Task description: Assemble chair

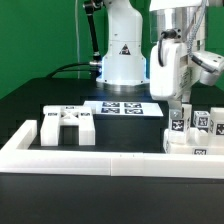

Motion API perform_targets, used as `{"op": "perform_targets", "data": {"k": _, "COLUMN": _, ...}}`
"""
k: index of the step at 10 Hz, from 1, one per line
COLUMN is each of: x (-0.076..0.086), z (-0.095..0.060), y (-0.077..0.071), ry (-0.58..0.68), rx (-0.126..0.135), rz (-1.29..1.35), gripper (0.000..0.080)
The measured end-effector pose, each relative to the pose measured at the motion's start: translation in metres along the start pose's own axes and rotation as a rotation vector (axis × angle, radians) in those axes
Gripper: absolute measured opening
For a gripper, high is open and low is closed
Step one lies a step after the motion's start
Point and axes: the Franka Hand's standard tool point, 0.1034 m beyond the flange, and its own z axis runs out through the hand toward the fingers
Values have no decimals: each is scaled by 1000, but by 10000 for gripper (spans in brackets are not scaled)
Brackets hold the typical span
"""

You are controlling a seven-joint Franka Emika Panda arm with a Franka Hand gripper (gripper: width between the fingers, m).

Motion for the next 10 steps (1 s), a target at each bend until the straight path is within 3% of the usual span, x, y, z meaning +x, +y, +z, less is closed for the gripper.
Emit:
{"op": "perform_targets", "data": {"k": 3, "x": 1, "z": 0, "y": -1, "ry": -29, "rx": -10, "rz": 76, "gripper": 291}}
{"op": "perform_targets", "data": {"k": 9, "x": 2, "z": 0, "y": -3, "ry": -54, "rx": -4, "rz": 46, "gripper": 291}}
{"op": "perform_targets", "data": {"k": 10, "x": 2, "z": 0, "y": -3, "ry": -54, "rx": -4, "rz": 44, "gripper": 502}}
